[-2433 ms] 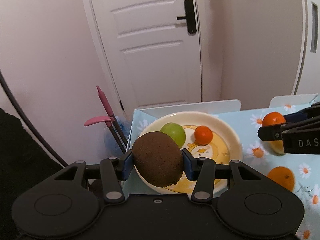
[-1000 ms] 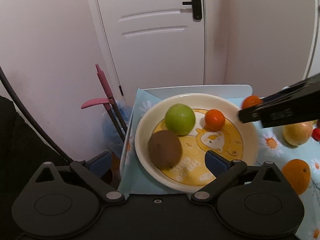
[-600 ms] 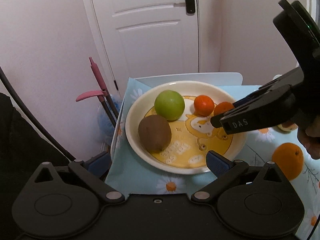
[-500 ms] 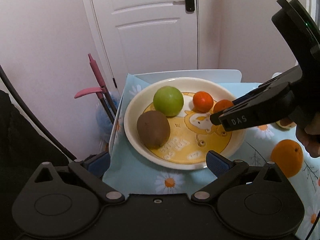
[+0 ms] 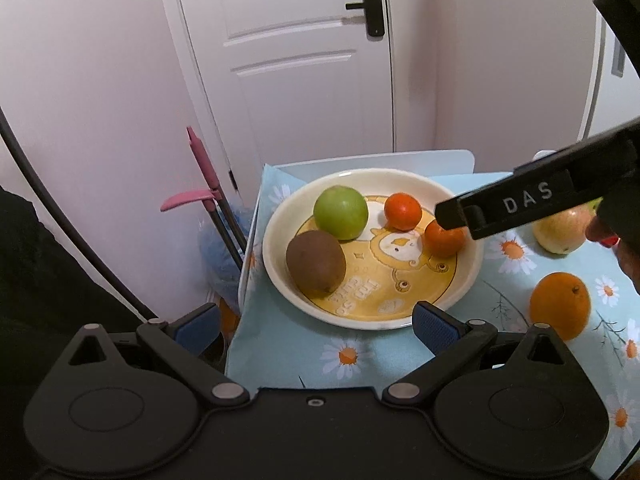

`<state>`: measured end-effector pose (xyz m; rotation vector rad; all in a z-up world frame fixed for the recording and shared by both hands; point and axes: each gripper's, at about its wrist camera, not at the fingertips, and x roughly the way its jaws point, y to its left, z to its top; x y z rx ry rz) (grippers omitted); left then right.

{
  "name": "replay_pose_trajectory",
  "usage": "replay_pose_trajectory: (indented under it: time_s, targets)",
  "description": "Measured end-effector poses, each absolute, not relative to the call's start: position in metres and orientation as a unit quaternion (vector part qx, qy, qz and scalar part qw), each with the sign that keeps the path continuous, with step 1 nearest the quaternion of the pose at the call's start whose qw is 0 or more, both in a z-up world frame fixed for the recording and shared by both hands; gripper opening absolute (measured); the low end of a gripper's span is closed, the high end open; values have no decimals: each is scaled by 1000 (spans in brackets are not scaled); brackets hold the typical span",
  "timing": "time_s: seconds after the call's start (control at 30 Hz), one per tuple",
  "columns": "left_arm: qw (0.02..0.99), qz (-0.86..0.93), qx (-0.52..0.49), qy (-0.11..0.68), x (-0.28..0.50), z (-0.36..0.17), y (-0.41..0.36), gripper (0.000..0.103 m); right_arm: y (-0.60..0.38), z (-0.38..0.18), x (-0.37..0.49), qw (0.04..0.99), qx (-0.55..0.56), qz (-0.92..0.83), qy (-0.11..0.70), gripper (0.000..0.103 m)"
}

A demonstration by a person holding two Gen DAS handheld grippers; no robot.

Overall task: Organize fruits
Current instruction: 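Release the kiwi into the dish while the right tool releases its tangerine, then move both tools back over the remaining fruit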

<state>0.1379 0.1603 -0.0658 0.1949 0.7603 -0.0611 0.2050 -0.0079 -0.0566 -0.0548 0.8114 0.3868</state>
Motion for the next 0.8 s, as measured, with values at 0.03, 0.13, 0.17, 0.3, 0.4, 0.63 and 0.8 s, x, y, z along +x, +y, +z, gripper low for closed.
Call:
replay_pose_trajectory:
  time_s: [0.03, 0.13, 0.17, 0.3, 0.4, 0.63, 0.8]
  targets:
    - [925, -31, 95, 368, 136, -63, 160, 103, -10, -54, 201, 901, -24, 184, 392, 103]
    - [927, -32, 98, 360, 130, -57, 160, 103, -15, -45, 190, 904, -15, 176, 390, 103]
    - [928, -34, 98, 357, 128, -55, 159, 103, -17, -42, 186, 905, -13, 173, 389, 103]
    - [931, -43, 96, 349, 120, -45, 158, 103, -28, -30, 169, 910, -5, 156, 385, 103]
    - [934, -58, 91, 341, 114, -38, 155, 103, -40, -21, 156, 914, 2, 144, 380, 103]
    - [939, -77, 87, 324, 97, -18, 136, 103, -88, -3, 123, 923, 18, 121, 364, 103]
    - [944, -76, 92, 308, 81, -7, 111, 103, -126, 0, 102, 927, 18, 113, 357, 103]
